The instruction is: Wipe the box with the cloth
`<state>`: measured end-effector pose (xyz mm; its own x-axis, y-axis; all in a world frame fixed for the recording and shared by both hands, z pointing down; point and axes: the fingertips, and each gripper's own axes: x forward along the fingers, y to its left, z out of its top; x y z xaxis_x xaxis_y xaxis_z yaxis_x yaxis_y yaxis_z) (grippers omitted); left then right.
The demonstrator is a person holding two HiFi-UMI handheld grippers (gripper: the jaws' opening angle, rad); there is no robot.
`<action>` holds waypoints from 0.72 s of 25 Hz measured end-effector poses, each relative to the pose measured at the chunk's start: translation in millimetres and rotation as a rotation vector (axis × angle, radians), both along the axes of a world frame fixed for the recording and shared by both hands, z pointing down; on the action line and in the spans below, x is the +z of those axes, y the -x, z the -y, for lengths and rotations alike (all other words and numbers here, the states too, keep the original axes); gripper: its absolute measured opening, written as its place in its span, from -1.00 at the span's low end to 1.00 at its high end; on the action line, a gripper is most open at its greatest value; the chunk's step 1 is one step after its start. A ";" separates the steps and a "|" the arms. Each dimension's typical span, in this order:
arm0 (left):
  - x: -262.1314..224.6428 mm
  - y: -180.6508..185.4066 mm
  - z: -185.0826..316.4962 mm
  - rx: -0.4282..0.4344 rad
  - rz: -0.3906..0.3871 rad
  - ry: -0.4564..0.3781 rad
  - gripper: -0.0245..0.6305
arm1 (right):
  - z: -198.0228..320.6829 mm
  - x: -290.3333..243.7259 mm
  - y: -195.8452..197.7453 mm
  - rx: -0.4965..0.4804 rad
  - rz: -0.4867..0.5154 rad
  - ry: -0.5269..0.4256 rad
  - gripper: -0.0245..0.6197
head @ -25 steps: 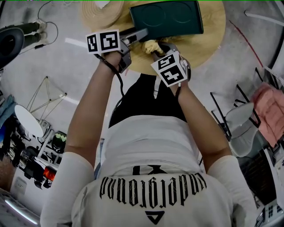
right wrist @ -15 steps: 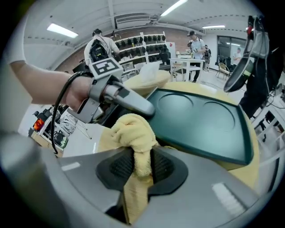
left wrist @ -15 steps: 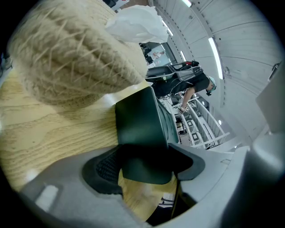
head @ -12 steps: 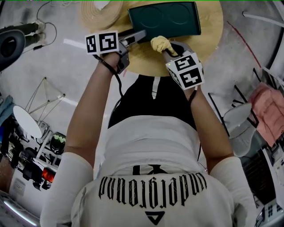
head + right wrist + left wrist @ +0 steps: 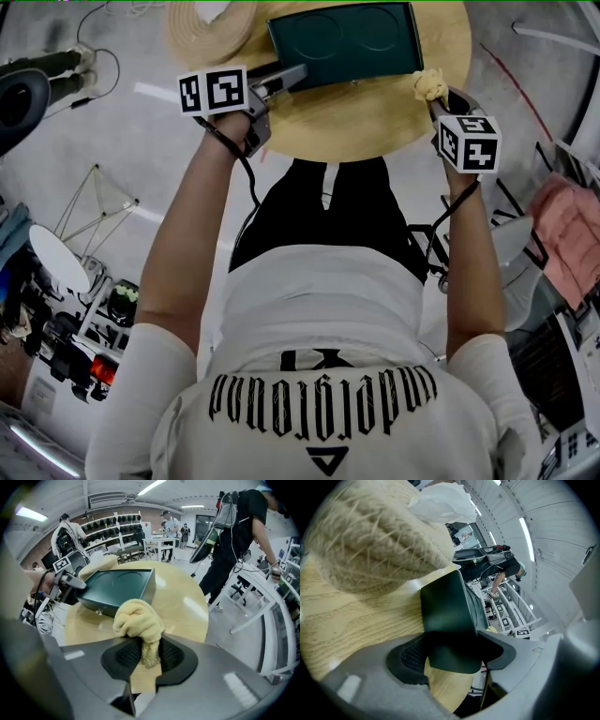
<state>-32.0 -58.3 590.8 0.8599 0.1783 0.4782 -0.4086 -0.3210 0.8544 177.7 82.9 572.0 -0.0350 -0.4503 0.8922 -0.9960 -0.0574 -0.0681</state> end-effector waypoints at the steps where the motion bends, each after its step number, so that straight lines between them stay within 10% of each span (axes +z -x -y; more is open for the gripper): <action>1: 0.5 0.1 -0.2 0.000 0.000 0.001 0.10 | -3.4 4.4 -4.8 0.013 -0.006 0.010 -0.68; 18: 2.7 -3.2 -2.0 0.012 0.013 -0.005 0.11 | 27.4 31.4 102.1 -0.326 0.011 0.058 -0.70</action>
